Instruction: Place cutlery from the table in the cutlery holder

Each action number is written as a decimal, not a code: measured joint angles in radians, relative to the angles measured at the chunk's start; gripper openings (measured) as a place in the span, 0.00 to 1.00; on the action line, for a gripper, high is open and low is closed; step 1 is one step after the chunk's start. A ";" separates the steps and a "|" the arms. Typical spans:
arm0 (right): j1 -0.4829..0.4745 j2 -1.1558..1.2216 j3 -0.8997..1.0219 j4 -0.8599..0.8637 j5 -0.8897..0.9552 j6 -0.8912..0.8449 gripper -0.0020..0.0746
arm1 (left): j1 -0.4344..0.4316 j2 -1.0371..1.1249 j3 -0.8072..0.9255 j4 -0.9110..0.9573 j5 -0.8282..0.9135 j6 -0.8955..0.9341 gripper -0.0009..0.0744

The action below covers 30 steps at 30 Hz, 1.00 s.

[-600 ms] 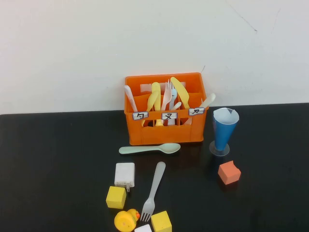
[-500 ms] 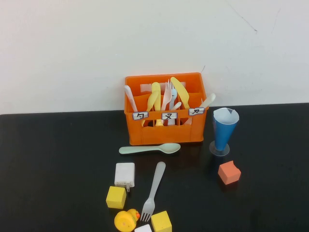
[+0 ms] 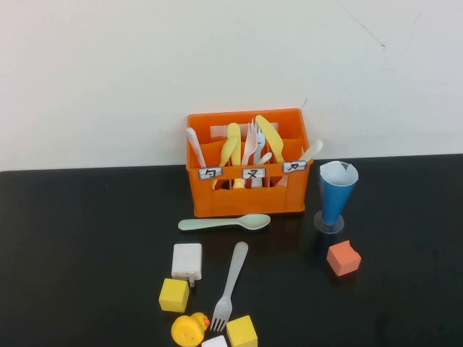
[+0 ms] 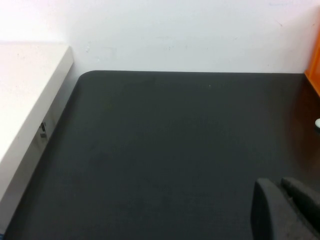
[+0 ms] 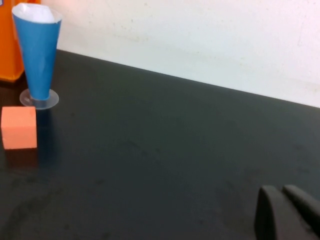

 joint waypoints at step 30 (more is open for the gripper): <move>0.000 0.000 0.000 0.485 -0.111 0.390 0.02 | 0.000 0.000 0.000 0.000 0.000 0.000 0.01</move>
